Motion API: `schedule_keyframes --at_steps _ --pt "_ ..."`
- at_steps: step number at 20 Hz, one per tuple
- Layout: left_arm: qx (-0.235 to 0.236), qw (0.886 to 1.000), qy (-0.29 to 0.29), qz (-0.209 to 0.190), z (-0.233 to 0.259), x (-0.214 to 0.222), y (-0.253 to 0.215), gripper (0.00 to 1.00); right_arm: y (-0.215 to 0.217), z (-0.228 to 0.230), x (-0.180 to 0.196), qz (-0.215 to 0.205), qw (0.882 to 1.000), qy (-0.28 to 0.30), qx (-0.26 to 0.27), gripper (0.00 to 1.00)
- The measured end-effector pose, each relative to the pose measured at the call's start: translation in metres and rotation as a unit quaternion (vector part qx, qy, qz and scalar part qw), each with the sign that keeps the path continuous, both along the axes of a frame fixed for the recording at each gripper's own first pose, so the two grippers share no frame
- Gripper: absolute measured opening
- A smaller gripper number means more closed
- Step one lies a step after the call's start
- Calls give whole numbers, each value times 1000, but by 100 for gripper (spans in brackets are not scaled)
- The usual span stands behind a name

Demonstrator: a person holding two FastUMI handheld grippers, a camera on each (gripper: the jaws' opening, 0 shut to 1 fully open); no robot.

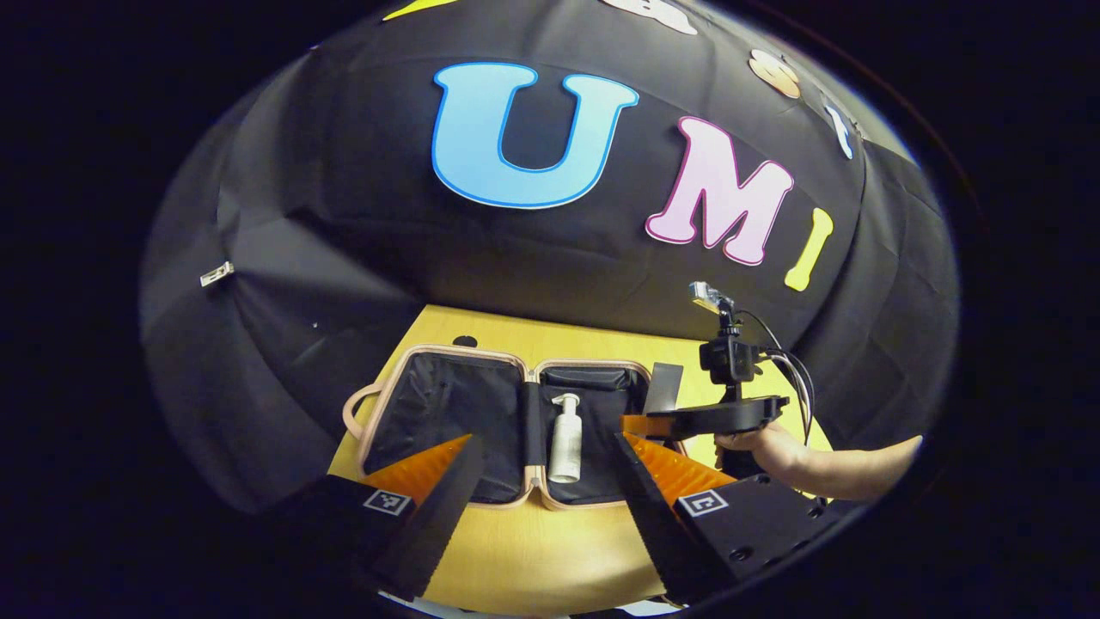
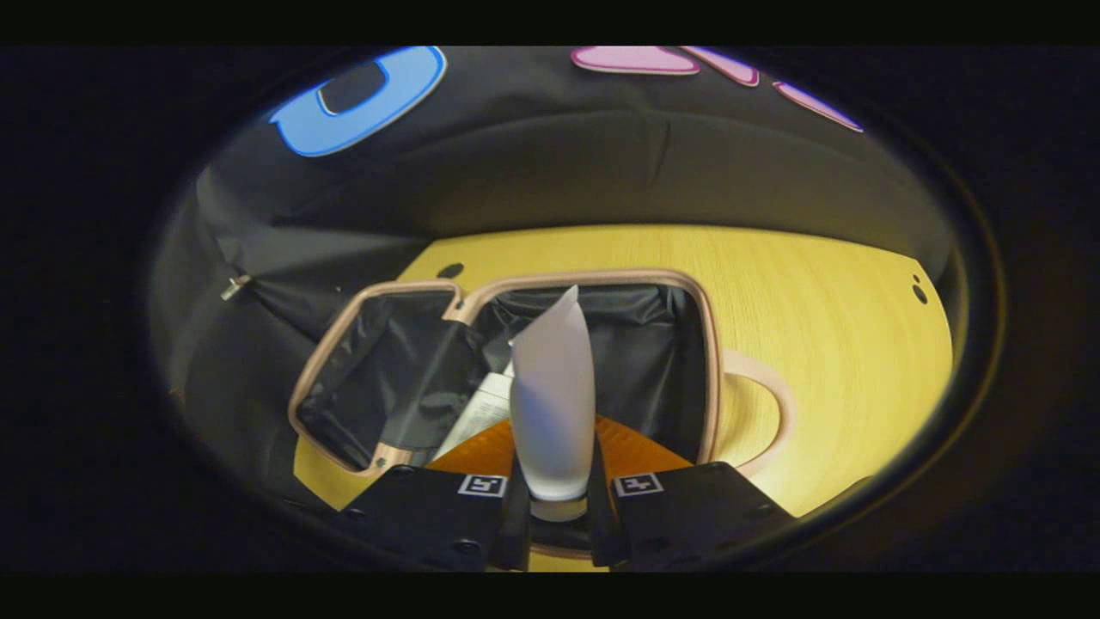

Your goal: First open the suitcase, pack the skin care products into it, and then close the suitcase.

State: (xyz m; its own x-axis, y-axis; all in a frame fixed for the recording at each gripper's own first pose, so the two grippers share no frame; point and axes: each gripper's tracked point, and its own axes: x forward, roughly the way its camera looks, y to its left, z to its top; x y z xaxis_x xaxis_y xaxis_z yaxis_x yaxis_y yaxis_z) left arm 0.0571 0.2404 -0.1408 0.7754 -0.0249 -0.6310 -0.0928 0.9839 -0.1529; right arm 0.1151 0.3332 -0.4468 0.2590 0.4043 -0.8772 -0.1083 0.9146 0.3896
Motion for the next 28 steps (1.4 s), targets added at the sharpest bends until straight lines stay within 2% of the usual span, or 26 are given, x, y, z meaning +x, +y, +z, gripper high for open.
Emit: schedule_keyframes --at_steps 1,2,3,4,5,6,7,8,9,12,13,16,17,19,23,28 --pt "1 1000 -1 6 2 -5 5 97 3 -9 -5 -6 1000 26 -3 22" --pt "2 1000 -2 10 4 -11 11 97 4 -20 -10 -10 999 52 -6 22" --pt "2 1000 -2 13 6 -15 15 97 3 -30 -18 -8 996 82 -14 39" --pt "2 1000 -4 16 7 -18 20 97 3 -38 -23 -5 995 103 -17 41" --pt "3 1000 -7 18 10 -19 24 97 3 -48 -31 0 993 118 -25 24" --pt "8 1000 -9 20 11 -22 27 97 1 -50 -35 2 991 129 -29 27" --pt "11 1000 -11 21 12 -24 29 97 3 -51 -34 -2 991 128 -27 37" --pt "11 1000 -16 22 14 -25 30 97 4 -51 -27 -8 993 118 -25 31" --pt "10 1000 -20 22 15 -25 29 97 5 -50 -21 -19 993 110 -21 30" --pt "10 999 -31 34 9 -29 36 97 2 -37 -17 -38 992 119 -8 72" --pt "15 998 -40 40 8 -30 42 97 6 -33 -14 -47 993 109 1 78" --pt "13 995 -74 59 2 -31 64 96 -10 -2 5 -64 998 29 -6 93" --pt "8 994 -82 77 0 -30 77 97 -19 17 12 -69 998 -4 -5 98" --pt "-7 991 -78 106 -13 -32 105 96 -45 57 21 -77 995 -66 -4 98" --pt "16 988 -45 144 -50 -28 174 97 -87 145 20 -72 979 -192 -22 97" --pt "43 988 -28 148 -86 14 215 96 -136 231 4 -67 950 -302 -46 97"
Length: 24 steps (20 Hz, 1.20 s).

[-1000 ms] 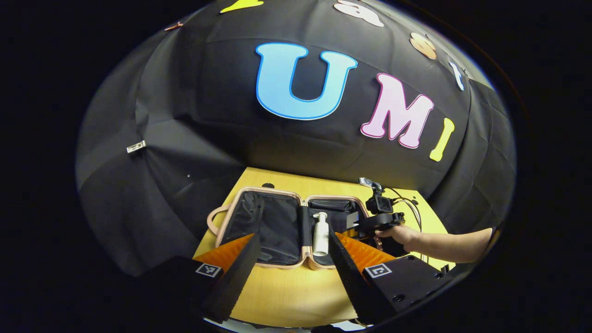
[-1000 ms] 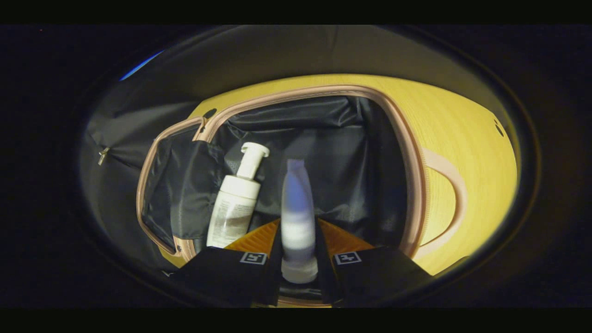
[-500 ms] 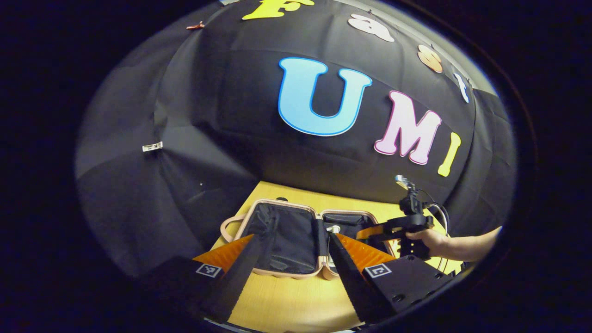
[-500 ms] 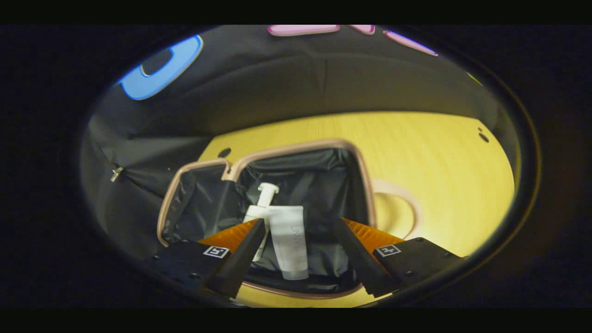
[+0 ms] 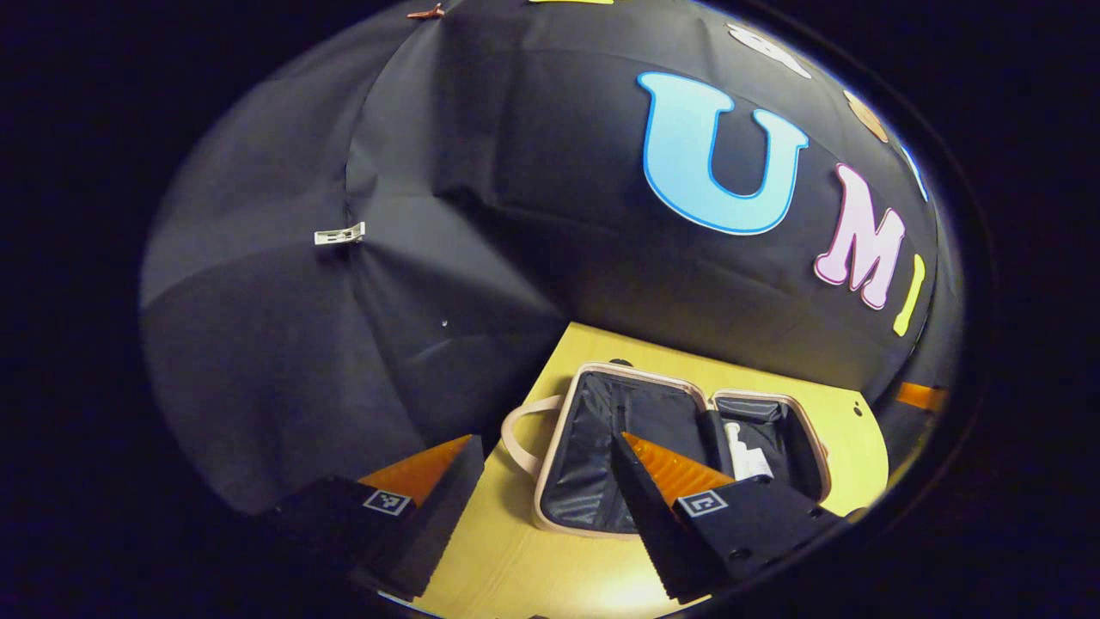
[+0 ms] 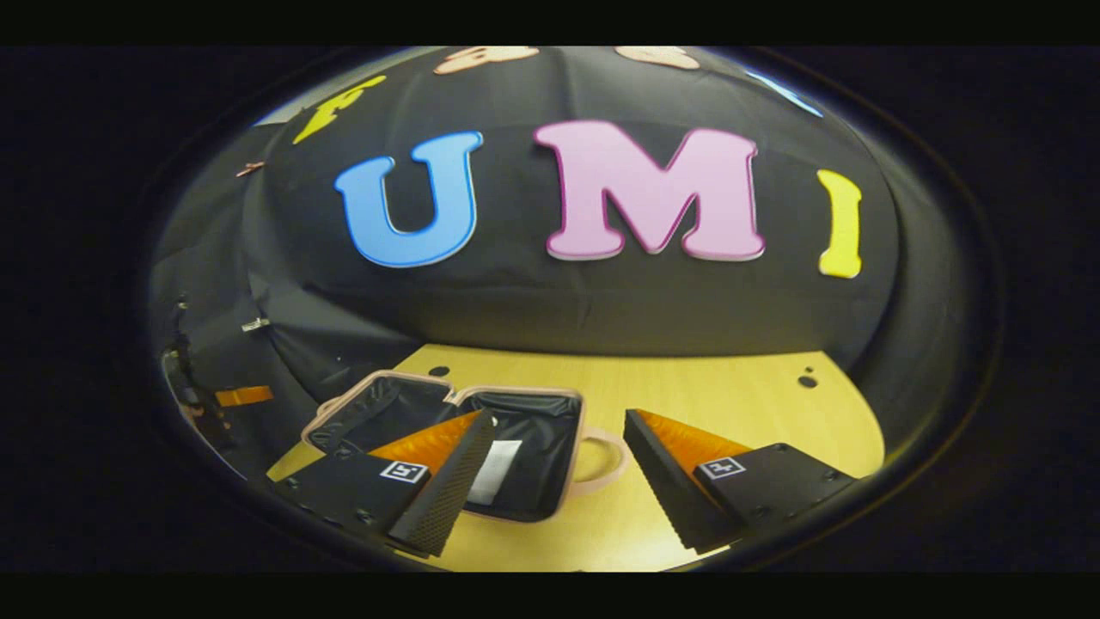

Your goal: First open the suitcase, pack the skin care products into it, and then close the suitcase.

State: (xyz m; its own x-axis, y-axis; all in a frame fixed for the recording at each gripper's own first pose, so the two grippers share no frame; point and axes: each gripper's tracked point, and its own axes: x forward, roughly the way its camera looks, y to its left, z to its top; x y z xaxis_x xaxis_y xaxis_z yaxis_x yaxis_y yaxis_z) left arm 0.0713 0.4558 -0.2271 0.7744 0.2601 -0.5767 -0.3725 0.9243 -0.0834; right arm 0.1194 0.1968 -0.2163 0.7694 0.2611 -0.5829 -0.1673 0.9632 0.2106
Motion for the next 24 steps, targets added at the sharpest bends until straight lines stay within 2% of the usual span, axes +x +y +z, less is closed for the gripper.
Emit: schedule_keyframes --at_steps 3,5,7,11,15,16,19,21,22,23,24 --pt "0 1000 22 -9 -27 27 16 96 -34 46 -13 -20 999 -41 -18 97" --pt "4 998 61 9 -51 36 36 96 -56 64 -25 -15 996 -60 -62 97" --pt "-19 996 87 15 -76 48 47 97 -77 91 -35 0 990 -88 -114 98" --pt "-70 988 135 27 -114 61 68 97 -91 125 -48 -4 981 -123 -153 96" --pt "-92 976 194 36 -156 68 80 97 -91 118 -56 -19 985 -103 -141 96" --pt "-96 973 207 32 -166 66 80 97 -92 116 -57 -18 984 -100 -145 94" --pt "-96 965 243 28 -189 61 86 97 -89 104 -65 -11 986 -83 -143 96" --pt "-120 962 242 25 -192 65 82 96 -89 96 -72 -21 990 -64 -123 97" --pt "-127 962 241 27 -194 66 85 95 -91 92 -74 -27 991 -54 -117 97" --pt "-144 959 245 24 -197 68 79 85 -93 88 -77 -32 992 -45 -113 97" --pt "-165 956 242 20 -197 69 73 82 -96 85 -77 -35 992 -41 -113 97"
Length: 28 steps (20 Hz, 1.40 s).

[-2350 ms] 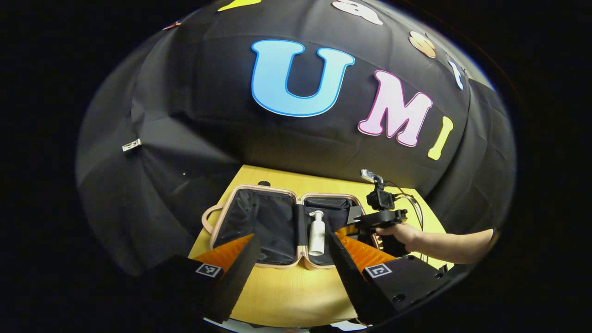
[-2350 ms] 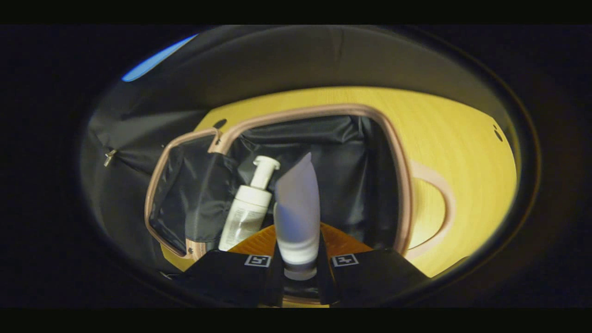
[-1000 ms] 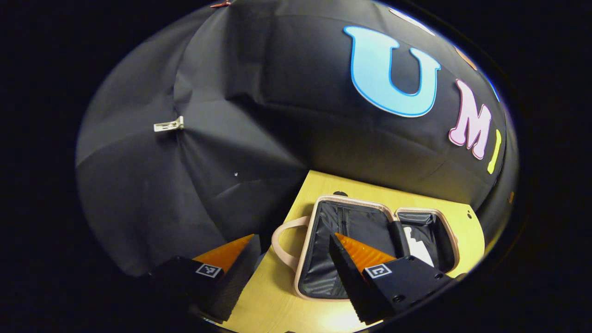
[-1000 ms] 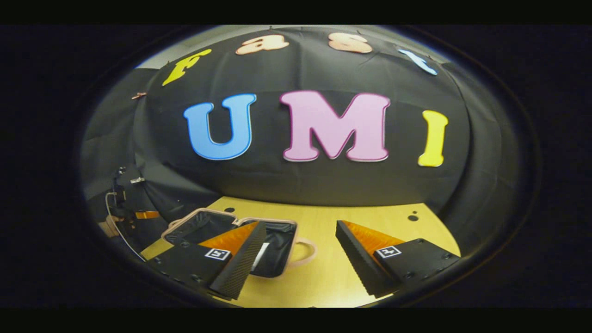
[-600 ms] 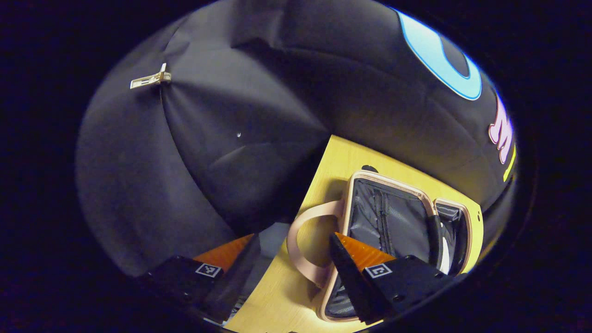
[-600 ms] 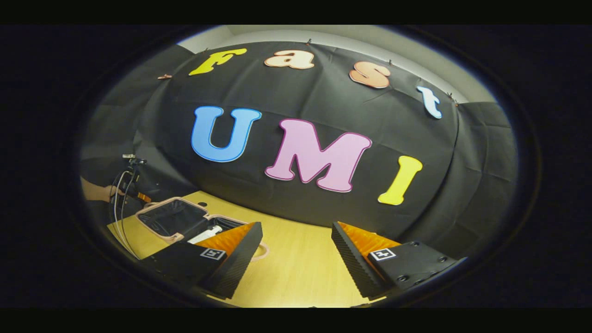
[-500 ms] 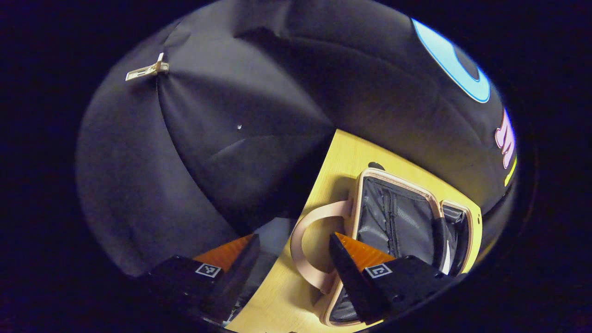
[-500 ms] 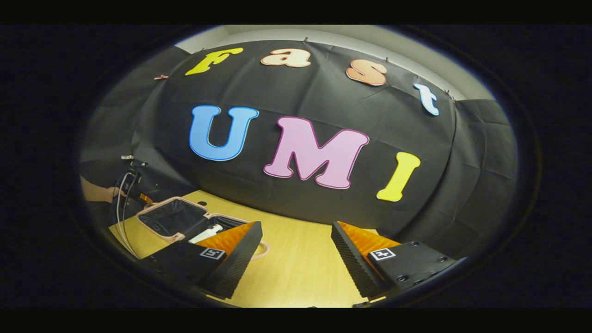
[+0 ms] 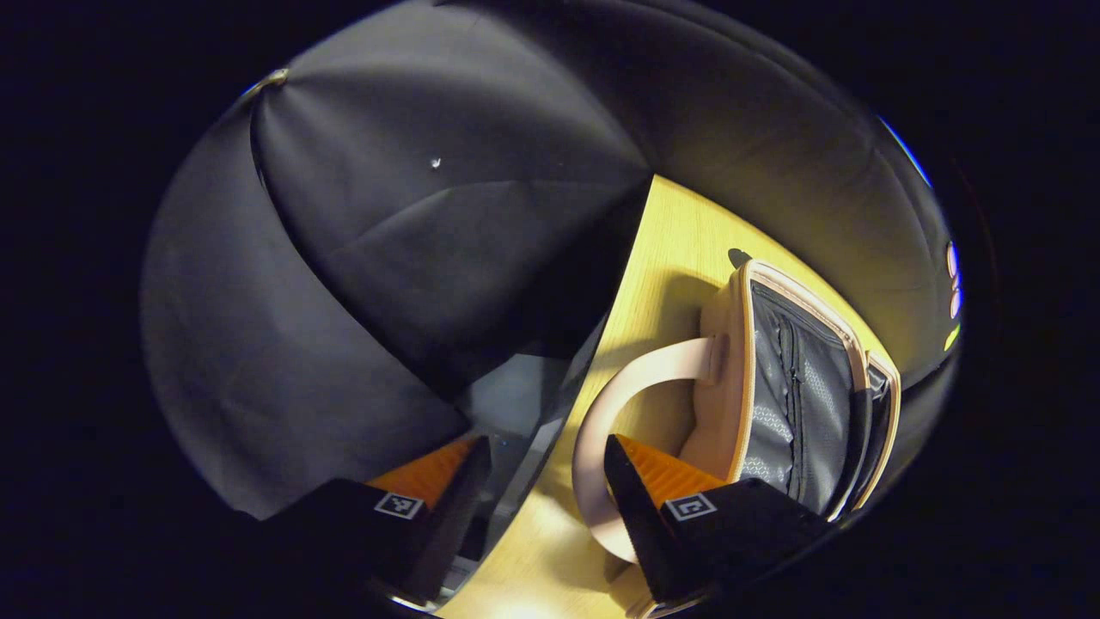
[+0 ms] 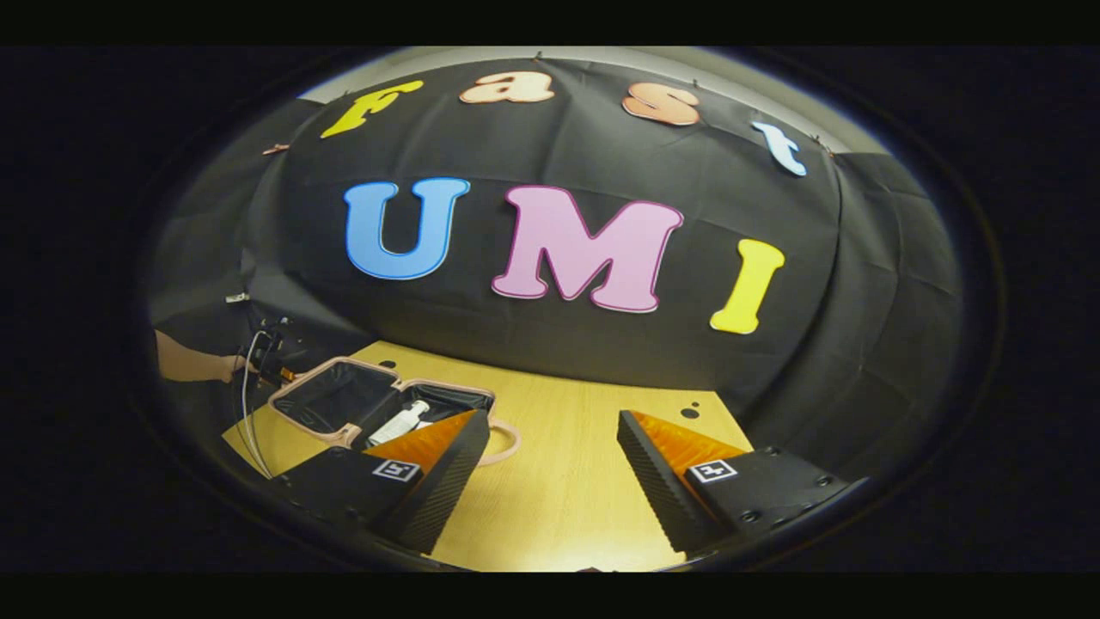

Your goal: First open the suitcase, pack the skin care products into it, and then close the suitcase.

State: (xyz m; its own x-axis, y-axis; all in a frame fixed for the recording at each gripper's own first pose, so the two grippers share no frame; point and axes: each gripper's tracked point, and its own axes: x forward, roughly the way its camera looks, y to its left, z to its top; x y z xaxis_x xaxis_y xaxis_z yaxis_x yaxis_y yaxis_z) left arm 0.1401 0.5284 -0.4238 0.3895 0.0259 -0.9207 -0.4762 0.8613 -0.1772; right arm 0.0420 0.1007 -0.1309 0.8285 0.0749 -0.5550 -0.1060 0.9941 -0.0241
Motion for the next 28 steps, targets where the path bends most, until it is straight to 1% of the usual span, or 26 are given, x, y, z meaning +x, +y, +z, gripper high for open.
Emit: schedule_keyframes --at_steps 2,4,6,8,9,10,11,13,14,15,16,17,19,20,21,22,25,28 --pt "-36 999 -8 10 -5 1 -5 73 -3 -1 -3 -1 1000 1 -4 97" --pt "-64 997 -12 39 -7 -1 -5 71 -5 -2 -4 5 1000 -3 -15 97" --pt "-69 996 -19 50 -6 -3 -3 70 -6 -7 -6 9 1000 1 -20 97" --pt "-57 996 -21 59 -2 -1 1 62 -6 -11 -6 8 1000 6 -12 97" --pt "-37 997 -27 63 4 3 7 55 -7 -14 -4 7 1000 7 -11 97" --pt "-14 998 -25 62 15 2 11 36 -10 -16 -2 7 1000 7 -9 100" --pt "-15 998 -31 58 19 4 7 17 -11 -19 -2 5 1000 10 -4 97" --pt "-14 996 -53 64 34 9 0 14 -11 -22 -3 3 1000 12 5 97" --pt "-10 996 -63 61 32 13 -7 17 -11 -22 -4 2 1000 16 7 97" --pt "-9 996 -72 54 41 14 -12 10 -5 -31 -6 3 1000 17 11 97" --pt "-12 996 -82 45 54 16 -16 6 -7 -32 -5 2 1000 17 12 97" --pt "-2 995 -91 38 70 18 -20 8 -9 -33 -5 3 1000 16 13 97" --pt "24 993 -112 17 107 20 -23 7 -17 -35 -1 4 1000 16 21 97" --pt "30 992 -121 8 128 21 -26 12 -21 -35 1 3 999 16 28 97" --pt "42 991 -128 3 150 21 -27 7 -25 -35 4 1 999 15 36 97" --pt "49 990 -131 -2 170 22 -31 7 -31 -35 7 -1 999 13 43 97" --pt "71 987 -143 -24 218 29 -67 7 -51 -35 15 -8 998 7 59 97" --pt "105 981 -151 -61 259 47 -113 7 -75 -40 23 -7 997 5 71 97"
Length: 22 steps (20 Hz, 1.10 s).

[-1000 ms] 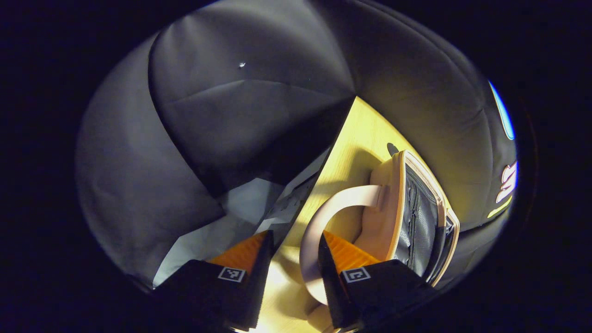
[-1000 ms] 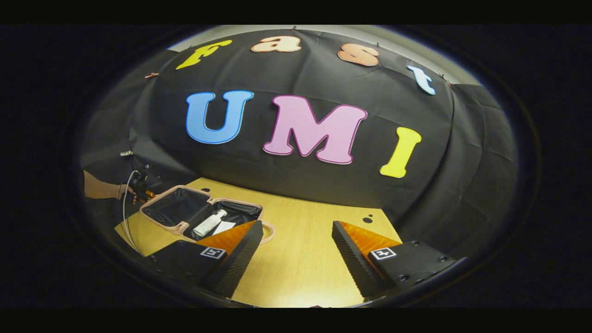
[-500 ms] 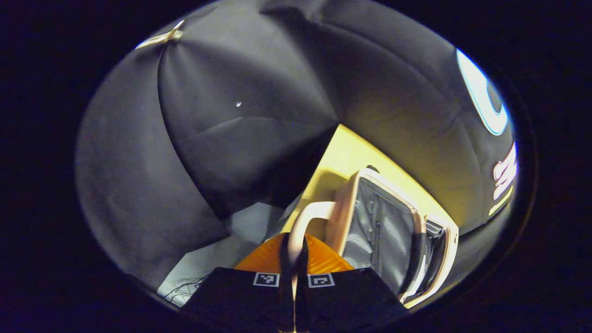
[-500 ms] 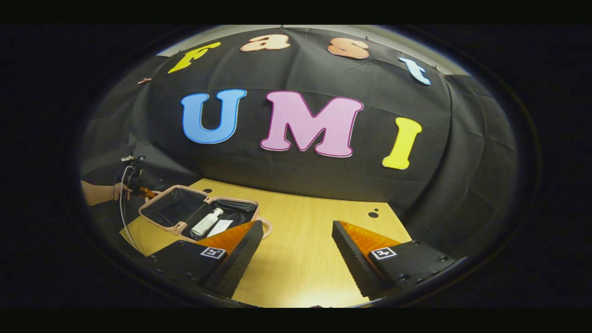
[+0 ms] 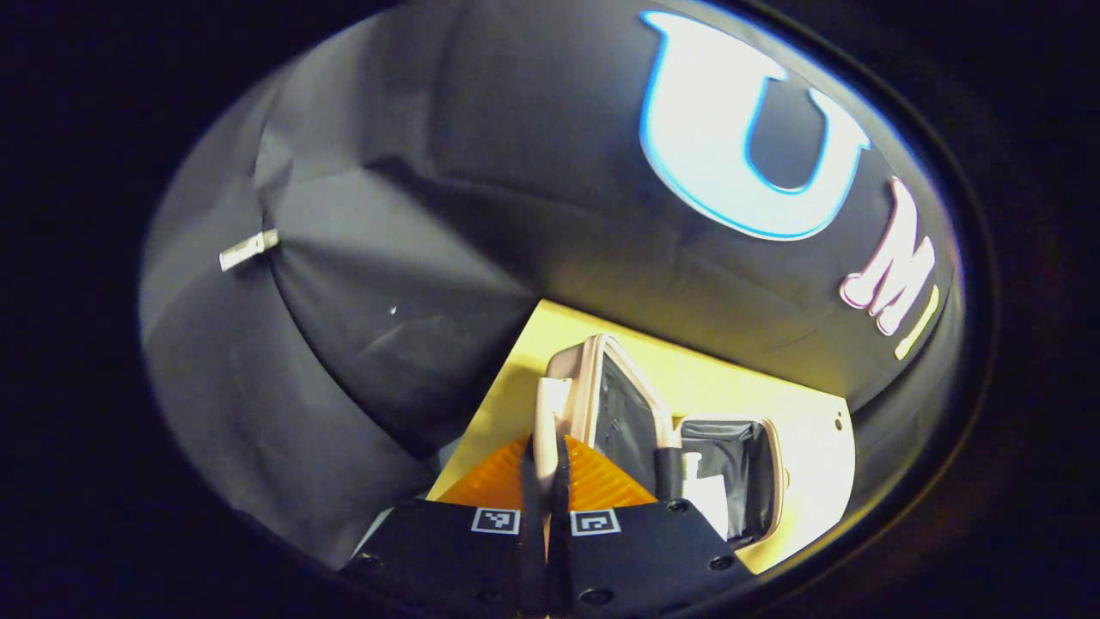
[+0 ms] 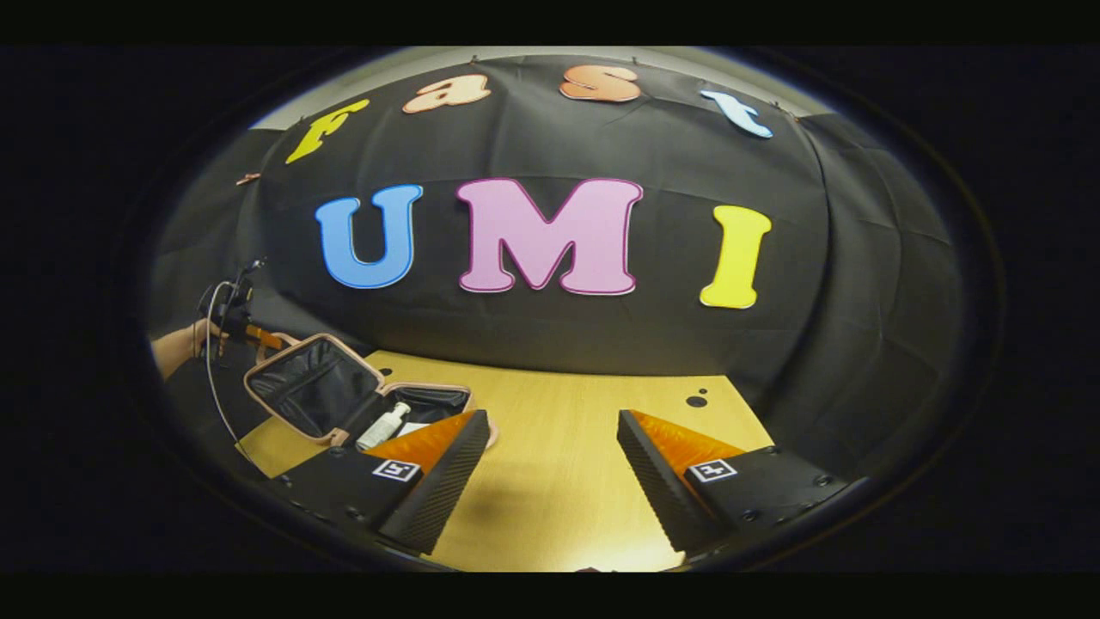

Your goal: First open the suitcase, pack the skin care products into it, and then close the suitcase.

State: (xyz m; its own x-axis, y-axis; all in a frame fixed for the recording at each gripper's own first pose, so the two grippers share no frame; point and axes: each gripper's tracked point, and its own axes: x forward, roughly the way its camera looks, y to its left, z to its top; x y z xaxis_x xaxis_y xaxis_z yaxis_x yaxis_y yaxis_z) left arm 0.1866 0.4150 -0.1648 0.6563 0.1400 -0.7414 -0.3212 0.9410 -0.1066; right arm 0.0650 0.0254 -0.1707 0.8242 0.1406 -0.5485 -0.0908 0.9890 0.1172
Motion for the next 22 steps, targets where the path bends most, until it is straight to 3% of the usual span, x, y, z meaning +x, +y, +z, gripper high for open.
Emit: schedule_keyframes --at_steps 2,5,8,12,14,17,22 --pt "25 999 2 -28 23 12 -36 7 -19 -3 7 -3 1000 0 8 97" --pt "98 992 18 -81 42 32 -89 7 -49 -8 16 -19 1000 1 25 97" --pt "193 973 33 -119 51 42 -139 7 -75 -14 20 -23 999 2 36 96" --pt "269 949 37 -158 50 49 -232 7 -105 -28 26 -29 998 8 59 97" --pt "280 941 38 -184 33 52 -291 7 -119 -35 29 -31 997 10 69 98" --pt "247 944 46 -214 -12 53 -372 7 -142 -46 28 -34 996 16 76 98" --pt "212 946 87 -228 -111 33 -444 7 -174 -71 12 -42 996 32 70 98"
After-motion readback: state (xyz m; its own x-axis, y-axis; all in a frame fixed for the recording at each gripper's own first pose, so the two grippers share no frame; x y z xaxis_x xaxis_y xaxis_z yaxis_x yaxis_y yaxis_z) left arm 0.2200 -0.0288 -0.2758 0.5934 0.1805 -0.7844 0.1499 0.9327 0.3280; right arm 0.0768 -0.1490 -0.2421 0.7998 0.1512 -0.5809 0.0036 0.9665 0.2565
